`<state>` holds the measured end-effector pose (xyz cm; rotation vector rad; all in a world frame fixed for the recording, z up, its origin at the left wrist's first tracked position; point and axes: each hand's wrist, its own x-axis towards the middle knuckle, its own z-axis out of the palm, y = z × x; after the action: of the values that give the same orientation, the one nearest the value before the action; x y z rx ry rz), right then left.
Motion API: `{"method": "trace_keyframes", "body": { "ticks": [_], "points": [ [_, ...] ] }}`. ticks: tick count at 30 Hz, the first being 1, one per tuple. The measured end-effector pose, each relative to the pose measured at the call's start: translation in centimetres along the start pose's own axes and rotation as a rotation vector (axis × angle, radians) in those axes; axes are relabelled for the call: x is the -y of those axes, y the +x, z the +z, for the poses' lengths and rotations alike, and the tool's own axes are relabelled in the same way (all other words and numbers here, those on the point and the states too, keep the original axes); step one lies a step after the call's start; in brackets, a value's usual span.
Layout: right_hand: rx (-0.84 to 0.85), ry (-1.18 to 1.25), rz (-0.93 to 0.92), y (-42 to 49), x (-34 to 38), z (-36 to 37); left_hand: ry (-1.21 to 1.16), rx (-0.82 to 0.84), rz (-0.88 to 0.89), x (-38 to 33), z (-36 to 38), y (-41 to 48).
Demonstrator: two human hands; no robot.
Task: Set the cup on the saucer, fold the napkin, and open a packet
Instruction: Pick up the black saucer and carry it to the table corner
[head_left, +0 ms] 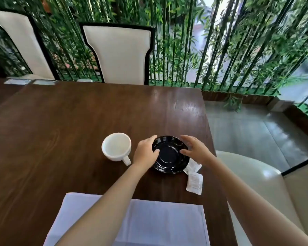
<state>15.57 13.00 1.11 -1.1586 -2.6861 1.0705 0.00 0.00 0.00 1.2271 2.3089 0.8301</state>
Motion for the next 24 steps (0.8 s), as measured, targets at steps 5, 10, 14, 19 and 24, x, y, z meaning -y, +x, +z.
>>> {"method": "trace_keyframes", "body": {
  "ticks": [5,10,14,19,24],
  "points": [
    [-0.053,0.114,0.070,0.2,-1.4,1.4,0.028,-0.018,-0.094,1.4,1.4,-0.5],
    [-0.079,0.206,0.108,0.5,-2.1,2.2,0.003,-0.013,-0.153,2.3,2.4,-0.7],
    [-0.061,0.264,0.126,0.5,-2.3,2.3,-0.078,-0.006,-0.191,2.1,2.5,-0.8],
    [-0.051,0.209,0.106,0.6,-1.9,1.8,-0.132,-0.014,-0.227,1.6,2.1,-0.8],
    [-0.070,0.137,0.099,0.4,-1.0,1.1,-0.165,-0.033,-0.239,0.7,1.2,-1.1]
  ]
}}
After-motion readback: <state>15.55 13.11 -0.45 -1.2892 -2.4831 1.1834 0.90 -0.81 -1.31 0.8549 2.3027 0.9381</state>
